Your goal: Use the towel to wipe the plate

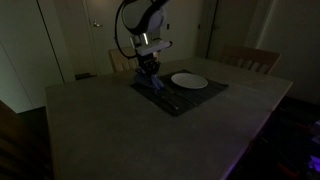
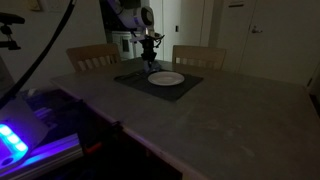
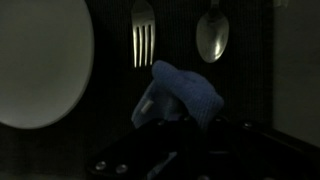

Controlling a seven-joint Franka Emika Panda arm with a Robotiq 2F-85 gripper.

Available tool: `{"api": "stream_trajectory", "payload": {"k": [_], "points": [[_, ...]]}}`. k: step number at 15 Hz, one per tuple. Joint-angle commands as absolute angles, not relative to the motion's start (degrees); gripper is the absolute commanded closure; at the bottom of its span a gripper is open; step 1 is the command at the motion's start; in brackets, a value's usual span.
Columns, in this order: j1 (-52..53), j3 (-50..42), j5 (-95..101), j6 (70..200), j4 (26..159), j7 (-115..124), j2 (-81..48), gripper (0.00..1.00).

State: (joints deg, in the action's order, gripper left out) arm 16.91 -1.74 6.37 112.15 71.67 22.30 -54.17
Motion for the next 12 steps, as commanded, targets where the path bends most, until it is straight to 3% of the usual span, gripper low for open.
{"api": "stream_trajectory", "payload": {"k": [1, 12], "points": [[13.95, 0.41, 4.58, 112.31, 73.01, 16.41, -51.3, 0.98], [6.46, -0.77, 1.86, 113.2, 82.98, 13.2, -40.74, 0.98]]}}
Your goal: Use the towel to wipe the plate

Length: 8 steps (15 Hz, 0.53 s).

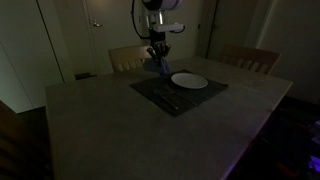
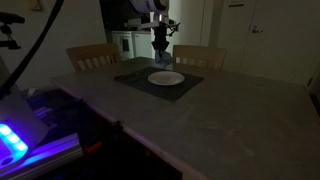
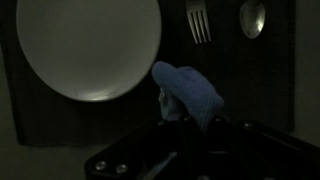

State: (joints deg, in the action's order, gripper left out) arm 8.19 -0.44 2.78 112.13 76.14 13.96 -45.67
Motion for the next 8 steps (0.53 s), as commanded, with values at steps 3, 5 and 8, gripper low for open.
{"api": "stream_trajectory", "payload": {"k": [3, 5, 8], "points": [[8.15, -4.48, 6.16, 116.76, 89.05, 19.5, -37.74, 0.98], [8.65, -5.78, 8.27, 118.15, 92.48, 22.98, -36.63, 0.98], [9.16, -6.05, 9.35, 121.24, 97.49, 27.17, -35.9, 0.98]]}}
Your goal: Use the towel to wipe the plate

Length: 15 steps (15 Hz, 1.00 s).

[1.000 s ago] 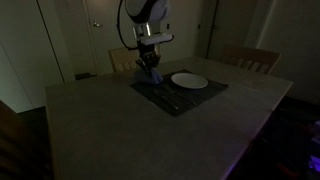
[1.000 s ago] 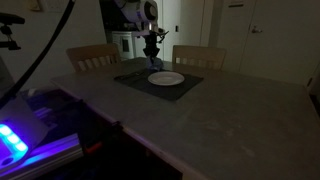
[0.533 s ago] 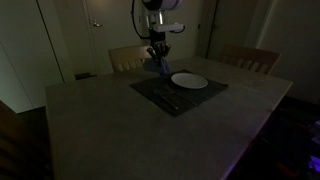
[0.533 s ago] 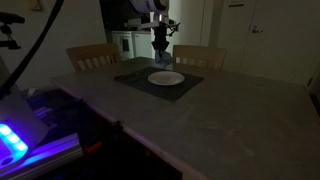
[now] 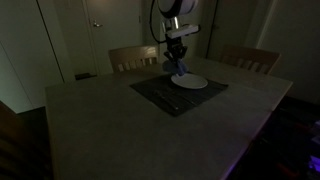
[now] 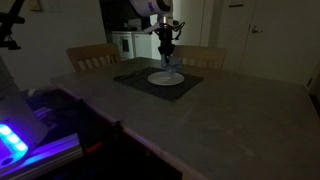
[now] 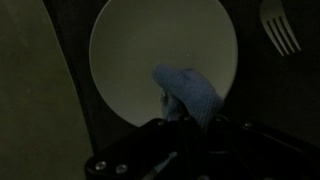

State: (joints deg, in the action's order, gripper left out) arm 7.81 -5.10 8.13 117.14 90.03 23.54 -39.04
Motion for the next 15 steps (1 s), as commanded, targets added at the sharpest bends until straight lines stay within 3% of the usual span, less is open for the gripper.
{"api": "stream_trajectory", "payload": {"k": [1, 7, 15], "points": [[9.57, -5.87, 9.42, 122.24, 98.88, 28.29, -35.84, 0.98], [11.33, -4.98, 8.19, 124.91, 103.31, 30.29, -36.83, 0.98], [8.49, -4.52, 5.94, 117.89, 106.28, 25.64, -35.1, 0.98]]}}
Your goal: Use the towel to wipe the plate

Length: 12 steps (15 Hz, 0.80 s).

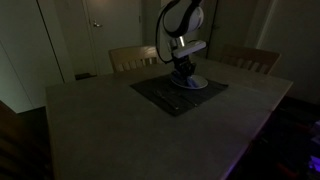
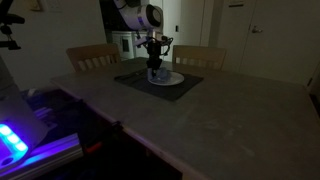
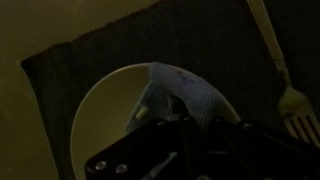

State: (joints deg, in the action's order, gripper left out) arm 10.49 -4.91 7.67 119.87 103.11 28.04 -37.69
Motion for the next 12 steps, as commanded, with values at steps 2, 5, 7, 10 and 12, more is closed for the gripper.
{"api": "stream_trajectory", "payload": {"k": [2, 5, 7, 10, 12], "points": [[7.58, -4.54, 5.37, 115.68, 105.82, 24.91, -35.45, 0.98], [6.53, -4.95, 4.84, 110.04, 103.53, 24.54, -37.59, 0.98], [6.04, -5.48, 5.19, 106.12, 101.52, 25.26, -39.2, 0.98], [5.15, -6.11, 5.49, 103.09, 98.44, 25.1, -41.71, 0.98], [4.45, -6.51, 5.29, 103.08, 96.14, 25.38, -43.58, 0.98]]}}
